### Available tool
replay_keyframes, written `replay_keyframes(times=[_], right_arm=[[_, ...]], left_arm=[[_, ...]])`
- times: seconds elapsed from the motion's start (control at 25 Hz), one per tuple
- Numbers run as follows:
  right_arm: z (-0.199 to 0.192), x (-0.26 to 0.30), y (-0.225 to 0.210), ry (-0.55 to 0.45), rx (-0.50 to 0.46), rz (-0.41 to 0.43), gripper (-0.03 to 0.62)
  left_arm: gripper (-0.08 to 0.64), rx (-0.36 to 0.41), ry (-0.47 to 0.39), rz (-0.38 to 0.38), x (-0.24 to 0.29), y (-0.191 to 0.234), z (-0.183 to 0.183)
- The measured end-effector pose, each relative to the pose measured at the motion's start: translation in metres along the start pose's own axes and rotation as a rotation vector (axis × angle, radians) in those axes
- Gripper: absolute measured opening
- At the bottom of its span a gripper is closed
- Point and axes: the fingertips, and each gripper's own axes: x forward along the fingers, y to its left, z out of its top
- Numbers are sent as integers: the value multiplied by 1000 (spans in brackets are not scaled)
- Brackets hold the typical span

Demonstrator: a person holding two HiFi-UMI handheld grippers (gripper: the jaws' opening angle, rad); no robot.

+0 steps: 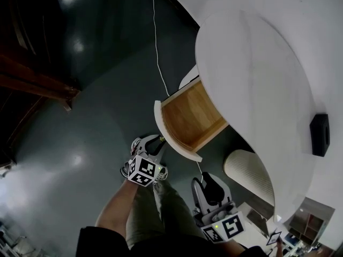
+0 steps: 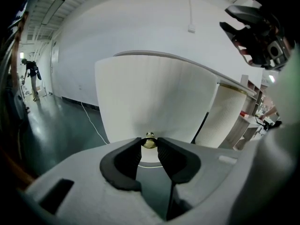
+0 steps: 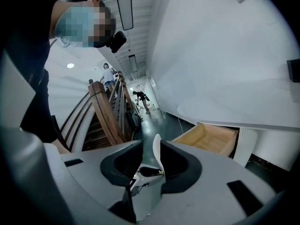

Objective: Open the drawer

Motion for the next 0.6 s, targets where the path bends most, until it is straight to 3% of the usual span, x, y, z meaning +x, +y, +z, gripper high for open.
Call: replay_keyframes(times=[0.32,0.6], right_arm=[[23,0,6,-27,-29,-9,118],[45,-2,13,-51,-56,-4,112]], left_arm=[[138,-26,27,-6,-28,-7,12],[138,10,13,33,-77,-7,40]])
